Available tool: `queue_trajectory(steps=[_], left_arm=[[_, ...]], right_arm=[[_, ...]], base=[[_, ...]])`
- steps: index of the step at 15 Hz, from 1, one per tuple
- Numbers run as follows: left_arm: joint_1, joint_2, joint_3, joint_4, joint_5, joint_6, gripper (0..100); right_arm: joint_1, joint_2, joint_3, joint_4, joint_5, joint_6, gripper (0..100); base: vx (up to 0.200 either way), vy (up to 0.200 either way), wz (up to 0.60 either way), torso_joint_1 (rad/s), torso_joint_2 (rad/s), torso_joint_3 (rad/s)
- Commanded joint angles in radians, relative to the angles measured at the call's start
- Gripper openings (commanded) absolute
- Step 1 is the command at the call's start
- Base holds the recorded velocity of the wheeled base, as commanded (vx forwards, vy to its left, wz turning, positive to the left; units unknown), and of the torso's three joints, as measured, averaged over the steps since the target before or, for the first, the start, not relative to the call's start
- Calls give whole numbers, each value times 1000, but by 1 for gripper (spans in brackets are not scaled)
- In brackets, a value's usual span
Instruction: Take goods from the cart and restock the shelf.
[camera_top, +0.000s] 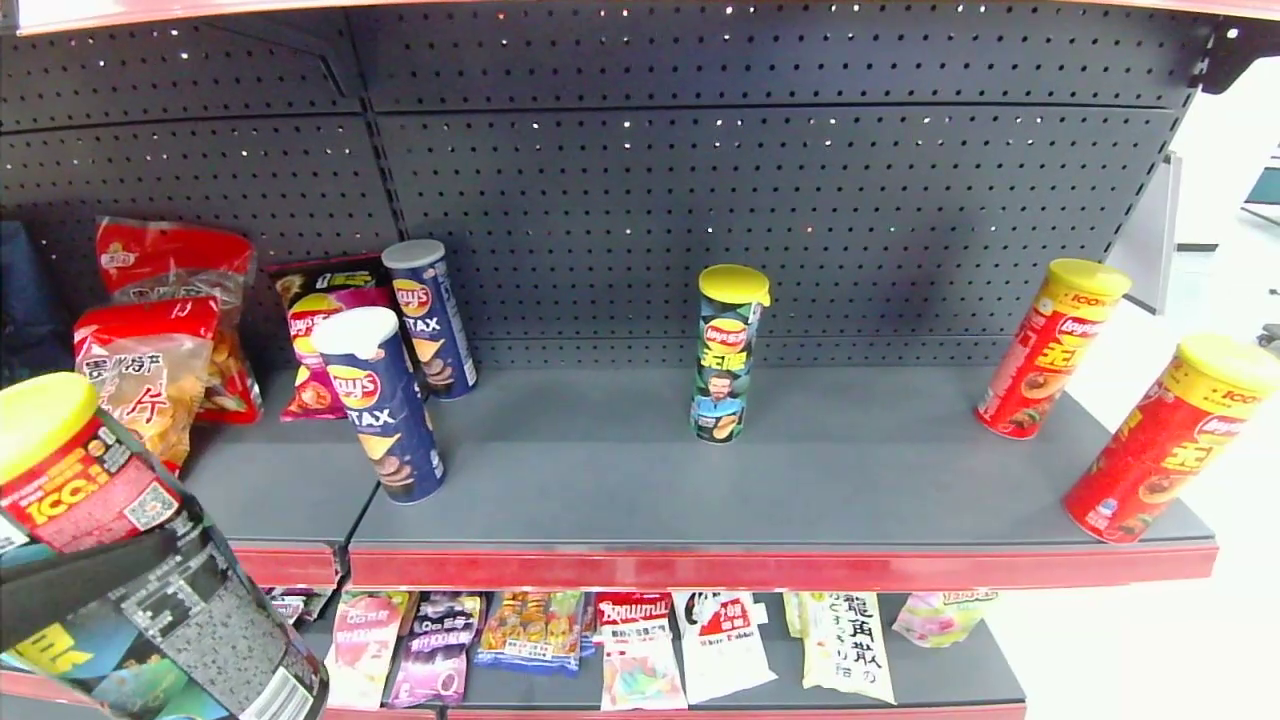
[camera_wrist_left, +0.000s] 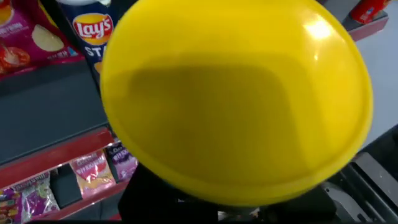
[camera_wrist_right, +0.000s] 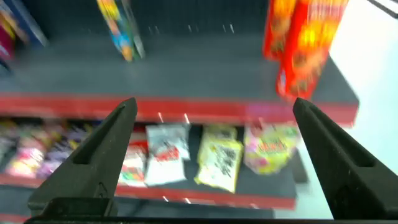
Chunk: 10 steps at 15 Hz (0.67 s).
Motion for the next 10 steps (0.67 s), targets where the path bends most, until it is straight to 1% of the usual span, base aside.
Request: queue_trajectory(steps=[1, 2, 3, 4, 5, 6, 7, 8, 9, 10], left_arm=[[-11, 25, 7, 3, -55, 0, 0], [-11, 27, 7, 3, -96, 0, 0], [-11, 27, 7, 3, -99, 0, 0], [-29, 44, 0, 0, -112, 1, 0], [-29, 47, 0, 0, -112, 1, 0], [-29, 39, 1, -4, -113, 1, 0], [-29, 36, 1, -5, -115, 0, 0], [-29, 32, 3, -5, -118, 0, 0], [-28, 33, 9, -4, -115, 1, 0], [-29, 39, 10, -5, -112, 1, 0]], right_arm=[[28, 547, -304, 10, 24, -72, 100], [37, 662, -306, -10, 33, -124, 100], [39, 669, -307, -13, 35, -122, 100], [125, 858, -321, -41, 104, -119, 100], [160, 906, -318, -55, 102, -118, 100], [191, 1039, -326, -151, 99, -118, 100], [197, 1140, -336, -260, 93, -121, 100], [203, 1188, -344, -317, 84, -122, 100], [211, 1317, -392, -433, 50, -119, 100], [217, 1380, -438, -460, 30, -114, 100]], base=[[0, 0, 0, 0, 0, 0], [0, 0, 0, 0, 0, 0], [0, 0, 0, 0, 0, 0], [0, 0, 0, 0, 0, 0], [0, 0, 0, 0, 0, 0], [0, 0, 0, 0, 0, 0], [0, 0, 0, 0, 0, 0], [0, 0, 0, 0, 0, 0], [0, 0, 0, 0, 0, 0], [0, 0, 0, 0, 0, 0]])
